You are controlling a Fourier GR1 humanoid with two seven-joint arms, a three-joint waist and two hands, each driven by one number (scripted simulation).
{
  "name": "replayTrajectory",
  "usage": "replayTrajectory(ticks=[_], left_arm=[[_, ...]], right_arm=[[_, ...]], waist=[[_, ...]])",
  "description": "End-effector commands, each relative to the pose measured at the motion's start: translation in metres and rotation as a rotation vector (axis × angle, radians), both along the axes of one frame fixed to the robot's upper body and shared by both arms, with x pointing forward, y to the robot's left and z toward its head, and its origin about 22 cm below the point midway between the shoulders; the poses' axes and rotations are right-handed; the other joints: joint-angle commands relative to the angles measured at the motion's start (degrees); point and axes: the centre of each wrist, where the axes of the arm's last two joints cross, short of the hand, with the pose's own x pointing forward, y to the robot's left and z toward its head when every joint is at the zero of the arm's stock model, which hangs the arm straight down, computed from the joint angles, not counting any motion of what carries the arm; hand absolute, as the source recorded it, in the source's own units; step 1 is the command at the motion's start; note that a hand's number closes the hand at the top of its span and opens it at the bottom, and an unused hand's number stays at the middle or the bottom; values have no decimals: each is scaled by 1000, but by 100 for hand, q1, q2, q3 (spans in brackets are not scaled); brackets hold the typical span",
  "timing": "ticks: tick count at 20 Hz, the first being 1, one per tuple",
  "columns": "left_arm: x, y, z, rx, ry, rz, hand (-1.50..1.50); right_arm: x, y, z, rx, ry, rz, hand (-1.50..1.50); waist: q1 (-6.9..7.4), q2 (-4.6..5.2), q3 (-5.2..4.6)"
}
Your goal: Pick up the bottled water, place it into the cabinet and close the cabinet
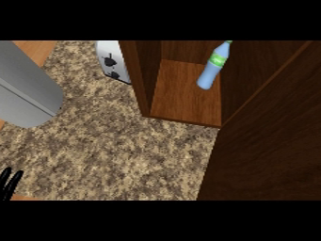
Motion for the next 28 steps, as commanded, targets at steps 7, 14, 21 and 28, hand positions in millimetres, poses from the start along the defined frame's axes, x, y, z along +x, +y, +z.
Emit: replayTrajectory(ticks=[7, 14, 21, 28], left_arm=[[6, 16, 10, 15, -27, -25, -150], [13, 14, 17, 9, -55, -43, -150], [23, 20, 26, 16, -77, -47, -150], [21, 25, 27, 19, -65, -42, -150]], right_arm=[[6, 19, -6, -4, 95, -38, 150], [12, 19, -19, 49, 170, -59, 150], [11, 20, -32, 132, 283, -23, 150], [33, 9, -41, 153, 263, -241, 150]], waist=[[109, 94, -18], [260, 225, 5], [359, 330, 32], [271, 277, 37]])
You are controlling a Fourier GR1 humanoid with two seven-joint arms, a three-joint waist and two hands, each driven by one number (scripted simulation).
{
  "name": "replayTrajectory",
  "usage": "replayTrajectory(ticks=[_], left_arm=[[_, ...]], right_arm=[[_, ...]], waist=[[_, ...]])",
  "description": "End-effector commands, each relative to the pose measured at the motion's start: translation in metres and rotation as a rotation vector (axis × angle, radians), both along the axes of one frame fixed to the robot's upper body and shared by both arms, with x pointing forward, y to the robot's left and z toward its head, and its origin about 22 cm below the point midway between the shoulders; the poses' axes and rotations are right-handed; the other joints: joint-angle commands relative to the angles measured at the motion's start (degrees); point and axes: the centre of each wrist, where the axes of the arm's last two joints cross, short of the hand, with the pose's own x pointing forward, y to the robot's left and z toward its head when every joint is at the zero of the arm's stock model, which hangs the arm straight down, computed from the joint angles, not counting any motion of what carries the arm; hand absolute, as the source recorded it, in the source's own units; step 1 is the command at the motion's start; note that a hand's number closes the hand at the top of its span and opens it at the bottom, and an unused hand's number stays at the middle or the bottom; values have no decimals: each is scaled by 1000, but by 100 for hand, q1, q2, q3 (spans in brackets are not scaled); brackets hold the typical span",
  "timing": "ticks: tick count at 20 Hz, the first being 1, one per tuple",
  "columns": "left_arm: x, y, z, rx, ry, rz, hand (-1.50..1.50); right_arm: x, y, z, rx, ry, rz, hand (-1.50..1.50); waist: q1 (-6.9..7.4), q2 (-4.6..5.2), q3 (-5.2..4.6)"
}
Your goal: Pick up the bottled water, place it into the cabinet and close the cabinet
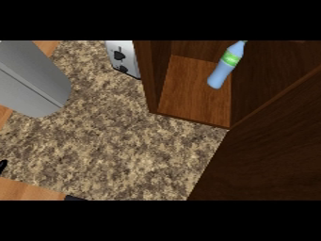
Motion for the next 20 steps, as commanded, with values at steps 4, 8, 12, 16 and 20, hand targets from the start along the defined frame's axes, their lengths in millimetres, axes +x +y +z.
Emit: replayTrajectory(ticks=[4, 8, 12, 16, 20], left_arm=[[0, 1, -2, -27, -4, -9, -150], [0, 2, 3, -36, 7, -29, -150], [4, 0, 1, -43, 11, -44, -150], [6, 8, 4, -37, 10, -29, -150], [9, 7, 5, -39, 11, -13, -150]], right_arm=[[46, 3, -24, 27, 122, -321, 150], [82, 10, -26, 13, 149, -415, 150], [128, 25, -19, -23, 159, -457, 150], [180, 39, -5, -40, 186, -513, 150], [230, 62, 23, -62, 198, -503, 150]], waist=[[-123, 32, 46], [-66, -55, 62], [-106, -70, 57], [-154, -125, 78], [-333, -160, 91]])
